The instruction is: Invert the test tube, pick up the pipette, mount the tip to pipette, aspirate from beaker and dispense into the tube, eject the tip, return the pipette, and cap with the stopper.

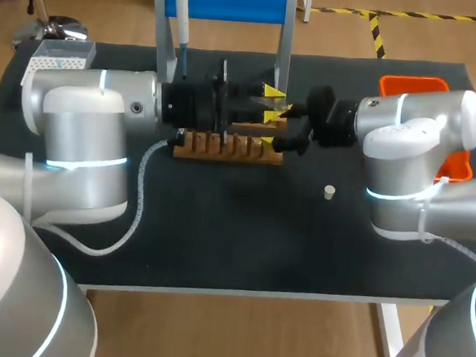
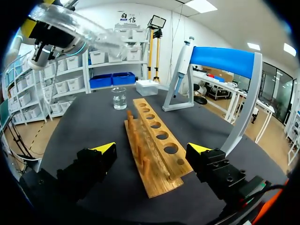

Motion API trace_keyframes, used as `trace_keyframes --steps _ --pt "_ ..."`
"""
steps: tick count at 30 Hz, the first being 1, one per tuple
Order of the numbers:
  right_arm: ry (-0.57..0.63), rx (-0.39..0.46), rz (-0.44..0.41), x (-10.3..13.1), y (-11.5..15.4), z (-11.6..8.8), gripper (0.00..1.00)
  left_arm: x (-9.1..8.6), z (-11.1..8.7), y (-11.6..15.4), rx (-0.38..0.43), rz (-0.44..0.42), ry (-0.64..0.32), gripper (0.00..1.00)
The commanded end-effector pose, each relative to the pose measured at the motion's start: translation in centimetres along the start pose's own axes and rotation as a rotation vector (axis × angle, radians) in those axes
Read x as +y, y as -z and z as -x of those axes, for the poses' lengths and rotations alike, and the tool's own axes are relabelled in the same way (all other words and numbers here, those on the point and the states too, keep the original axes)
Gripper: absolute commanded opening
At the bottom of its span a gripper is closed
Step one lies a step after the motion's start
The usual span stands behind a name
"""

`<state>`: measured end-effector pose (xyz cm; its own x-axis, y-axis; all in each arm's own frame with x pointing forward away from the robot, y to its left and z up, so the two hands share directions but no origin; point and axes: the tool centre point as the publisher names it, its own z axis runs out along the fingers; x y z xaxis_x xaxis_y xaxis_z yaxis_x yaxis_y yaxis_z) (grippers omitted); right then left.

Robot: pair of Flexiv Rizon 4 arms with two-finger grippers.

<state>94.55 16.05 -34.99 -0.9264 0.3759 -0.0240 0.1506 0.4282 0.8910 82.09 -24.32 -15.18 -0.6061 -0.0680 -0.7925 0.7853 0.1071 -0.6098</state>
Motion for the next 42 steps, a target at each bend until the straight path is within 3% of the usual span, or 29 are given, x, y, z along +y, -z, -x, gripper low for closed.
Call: trace_keyframes --steps 1,24,32,42 --pt "0.000 0.001 0.000 0.0 0.0 0.0 1.00 0.3 0.9 -0.2 -0.041 -0.013 0.218 0.00" --pt "0.000 0.001 0.000 0.0 0.0 0.0 1.00 0.3 0.9 -0.2 -0.041 -0.013 0.218 0.00" --pt "0.000 0.001 0.000 0.0 0.0 0.0 1.00 1.6 3.6 0.5 -0.033 0.012 0.438 0.00" --pt "0.000 0.001 0.000 0.0 0.0 0.0 1.00 4.6 5.2 0.6 -0.121 0.013 0.649 0.00"
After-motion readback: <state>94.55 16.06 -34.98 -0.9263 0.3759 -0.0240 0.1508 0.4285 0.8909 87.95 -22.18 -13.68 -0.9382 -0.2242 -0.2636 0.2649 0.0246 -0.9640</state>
